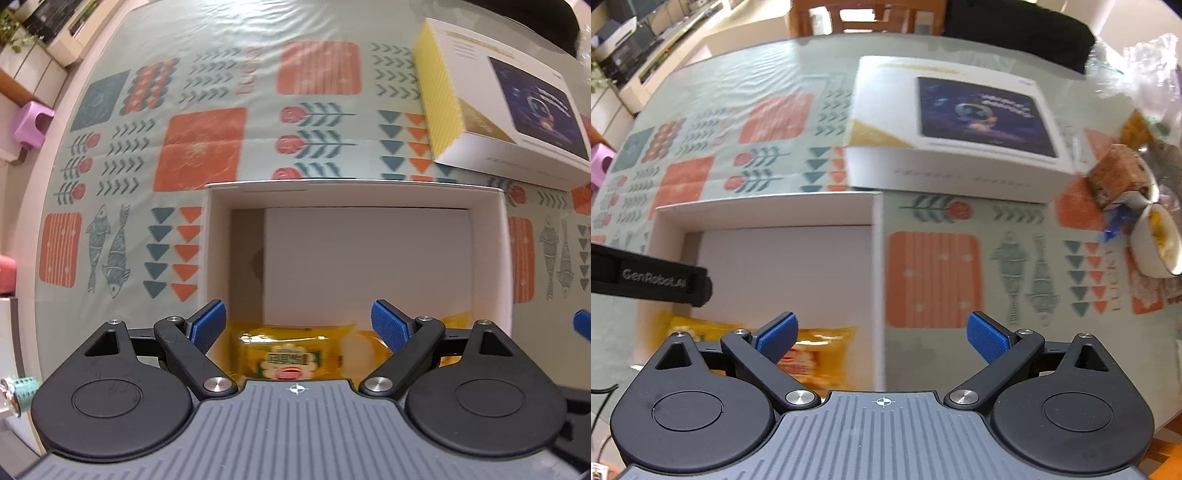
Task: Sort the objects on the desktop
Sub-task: 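Move both tools toward the striped white tablet box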
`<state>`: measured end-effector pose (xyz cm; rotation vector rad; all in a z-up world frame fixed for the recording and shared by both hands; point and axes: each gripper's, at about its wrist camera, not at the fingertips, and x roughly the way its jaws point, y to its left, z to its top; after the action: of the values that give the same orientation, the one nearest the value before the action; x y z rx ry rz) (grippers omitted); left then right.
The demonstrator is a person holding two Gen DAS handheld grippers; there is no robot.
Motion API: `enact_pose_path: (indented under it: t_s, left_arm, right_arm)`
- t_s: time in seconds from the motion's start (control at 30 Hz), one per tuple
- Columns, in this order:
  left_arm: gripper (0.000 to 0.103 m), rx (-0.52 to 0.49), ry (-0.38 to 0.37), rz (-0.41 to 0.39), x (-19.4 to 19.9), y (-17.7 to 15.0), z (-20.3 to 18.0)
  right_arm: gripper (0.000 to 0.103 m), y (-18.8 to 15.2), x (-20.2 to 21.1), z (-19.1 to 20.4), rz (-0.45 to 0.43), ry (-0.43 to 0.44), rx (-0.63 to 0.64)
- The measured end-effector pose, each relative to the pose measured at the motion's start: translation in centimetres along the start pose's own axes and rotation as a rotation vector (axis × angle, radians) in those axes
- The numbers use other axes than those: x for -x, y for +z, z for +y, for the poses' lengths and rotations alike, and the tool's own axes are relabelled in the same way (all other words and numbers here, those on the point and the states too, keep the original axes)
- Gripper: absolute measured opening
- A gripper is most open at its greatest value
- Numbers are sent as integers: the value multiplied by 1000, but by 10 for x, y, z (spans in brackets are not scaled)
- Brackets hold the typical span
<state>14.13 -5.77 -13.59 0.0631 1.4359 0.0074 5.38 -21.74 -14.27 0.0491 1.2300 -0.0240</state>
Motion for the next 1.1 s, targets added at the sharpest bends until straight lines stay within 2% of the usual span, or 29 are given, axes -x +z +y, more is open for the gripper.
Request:
enact_pose_path:
  t_s: [0.37, 0.67, 0.93, 1.1]
  left_arm:
    - [103, -75, 25, -12, 6, 0, -48]
    - [103, -85, 23, -11, 4, 8, -79]
    - [103, -75, 31, -34, 5, 33, -99]
    - [103, -66, 41, -39, 6, 53, -108]
  right_arm:
    - [101, 0, 2, -72, -21, -44, -71]
    - [103, 18, -6, -128, -33, -50, -121]
    - [103, 41, -17, -166, -49, -64, -146]
    - [103, 58, -25, -176, -79, -97, -93]
